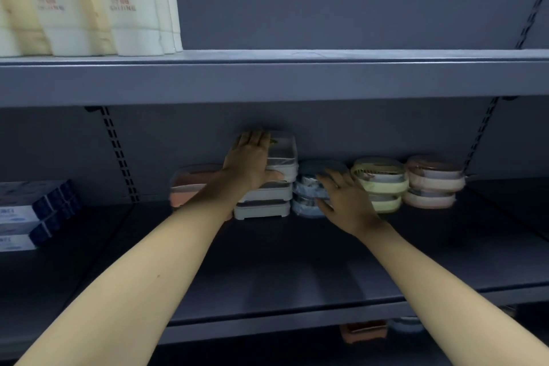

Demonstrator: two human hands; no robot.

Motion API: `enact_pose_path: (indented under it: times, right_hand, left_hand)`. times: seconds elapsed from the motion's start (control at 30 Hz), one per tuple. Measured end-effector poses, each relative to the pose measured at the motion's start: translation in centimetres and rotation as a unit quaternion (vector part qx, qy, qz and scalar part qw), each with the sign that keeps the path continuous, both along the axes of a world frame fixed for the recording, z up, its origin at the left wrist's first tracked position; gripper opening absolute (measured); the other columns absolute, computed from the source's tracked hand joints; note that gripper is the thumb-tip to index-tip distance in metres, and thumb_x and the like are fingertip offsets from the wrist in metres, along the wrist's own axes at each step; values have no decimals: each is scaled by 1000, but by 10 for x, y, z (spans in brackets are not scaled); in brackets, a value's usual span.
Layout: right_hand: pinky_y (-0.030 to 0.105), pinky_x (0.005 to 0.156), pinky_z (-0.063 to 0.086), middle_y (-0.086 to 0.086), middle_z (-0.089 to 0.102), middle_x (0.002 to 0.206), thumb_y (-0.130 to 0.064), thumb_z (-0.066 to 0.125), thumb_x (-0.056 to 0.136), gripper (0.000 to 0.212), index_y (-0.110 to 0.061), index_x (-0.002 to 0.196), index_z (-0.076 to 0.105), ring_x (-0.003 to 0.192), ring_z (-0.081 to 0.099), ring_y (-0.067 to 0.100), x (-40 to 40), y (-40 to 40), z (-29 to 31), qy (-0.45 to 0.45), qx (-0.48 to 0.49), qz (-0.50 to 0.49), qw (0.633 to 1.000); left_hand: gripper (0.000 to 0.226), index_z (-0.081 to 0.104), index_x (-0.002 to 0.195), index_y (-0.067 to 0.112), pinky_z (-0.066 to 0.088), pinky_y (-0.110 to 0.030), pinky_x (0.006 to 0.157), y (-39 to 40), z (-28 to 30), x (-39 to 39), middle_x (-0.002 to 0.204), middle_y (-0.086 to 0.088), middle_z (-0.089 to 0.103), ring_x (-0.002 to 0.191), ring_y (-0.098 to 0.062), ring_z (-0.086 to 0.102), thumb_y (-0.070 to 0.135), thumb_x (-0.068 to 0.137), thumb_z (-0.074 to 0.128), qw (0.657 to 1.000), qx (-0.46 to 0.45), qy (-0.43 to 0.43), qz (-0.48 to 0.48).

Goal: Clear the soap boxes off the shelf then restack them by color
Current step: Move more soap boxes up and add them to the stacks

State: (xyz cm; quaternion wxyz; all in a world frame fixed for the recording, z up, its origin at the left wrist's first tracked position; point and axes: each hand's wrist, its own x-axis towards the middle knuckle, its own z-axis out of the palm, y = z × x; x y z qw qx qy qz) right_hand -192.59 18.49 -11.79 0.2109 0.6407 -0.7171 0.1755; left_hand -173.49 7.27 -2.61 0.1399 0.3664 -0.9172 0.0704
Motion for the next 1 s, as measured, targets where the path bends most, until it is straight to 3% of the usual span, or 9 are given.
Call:
enact_pose_path:
  times: [0.1, 0.23, 0.37, 0.53, 0.83, 1.0]
  right_hand:
    - [42, 77, 54, 13, 64, 111, -23, 80, 69, 47, -7, 111, 64, 94, 64, 35, 1, 1, -4, 1, 5, 0, 1000]
    - [41, 86, 51, 15, 57, 126, -19, 71, 79, 42, -5, 118, 62, 111, 56, 36, 4, 1, -5, -24, 9, 7, 1000]
    - [40, 85, 51, 16, 55, 126, -16, 69, 81, 41, -4, 119, 61, 113, 54, 37, 4, -1, -6, -37, 1, 14, 999]
    - [41, 84, 52, 17, 56, 125, -12, 71, 78, 43, -4, 118, 61, 113, 55, 37, 1, -1, -11, -45, 2, 22, 999]
    - [42, 87, 53, 14, 47, 136, -16, 63, 84, 46, -7, 129, 54, 126, 44, 33, 3, 1, -12, -67, 20, 26, 997]
    - [35, 107, 33, 5, 23, 154, -25, 48, 95, 51, -16, 144, 35, 142, 19, 24, 6, 7, -3, -77, 72, 15, 994]
  left_hand:
    - [96, 16, 147, 10, 11, -40, 116, -5, 1, -5, 155, -11, 15, 142, -29, 11, 56, 78, 64, 1000, 4, 21, -6]
    - [92, 23, 147, 12, 14, -40, 116, -15, 4, -11, 156, -9, 9, 140, -33, 13, 56, 77, 65, 1000, 14, 20, -10]
    - [88, 31, 143, 10, 24, -41, 110, -21, 11, -21, 146, -11, 29, 133, -33, 29, 60, 77, 62, 1000, -7, -12, 0]
    - [84, 34, 141, 12, 27, -38, 107, -25, 11, -31, 142, -11, 40, 129, -31, 38, 54, 76, 67, 1000, 4, 13, 6]
    - [83, 32, 142, 19, 19, -40, 108, -35, 5, -28, 148, -5, 33, 136, -27, 28, 59, 77, 63, 999, -20, 13, 23]
    - [86, 25, 146, 20, 14, -43, 112, -29, 4, -28, 153, -6, 23, 142, -27, 14, 64, 79, 56, 997, -53, -13, 49]
